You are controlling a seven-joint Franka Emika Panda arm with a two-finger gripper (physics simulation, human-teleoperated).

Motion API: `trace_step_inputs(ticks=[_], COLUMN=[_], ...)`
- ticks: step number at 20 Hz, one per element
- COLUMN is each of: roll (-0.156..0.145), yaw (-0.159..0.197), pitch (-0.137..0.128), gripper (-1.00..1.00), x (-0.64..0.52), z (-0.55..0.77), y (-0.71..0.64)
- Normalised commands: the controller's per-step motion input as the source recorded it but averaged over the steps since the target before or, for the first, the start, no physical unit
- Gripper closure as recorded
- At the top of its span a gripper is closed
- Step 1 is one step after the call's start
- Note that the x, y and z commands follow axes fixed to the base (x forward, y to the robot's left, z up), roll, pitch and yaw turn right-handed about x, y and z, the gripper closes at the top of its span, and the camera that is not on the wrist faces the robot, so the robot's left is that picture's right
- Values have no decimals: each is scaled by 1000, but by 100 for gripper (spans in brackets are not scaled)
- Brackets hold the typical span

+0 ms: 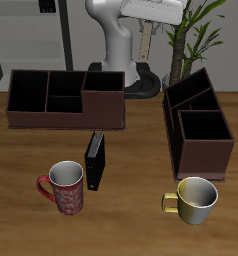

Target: Place the yellow book into the left desk caddy's left compartment

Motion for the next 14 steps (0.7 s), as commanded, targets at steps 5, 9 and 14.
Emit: trace_step_inputs(ticks=[5,9,14], roll=[58,46,67], yaw=[42,8,55], pitch=[4,11,21], gripper=[100,100,100], x=[-280,-163,-22], z=[-34,-17,-64], y=[320,330,412])
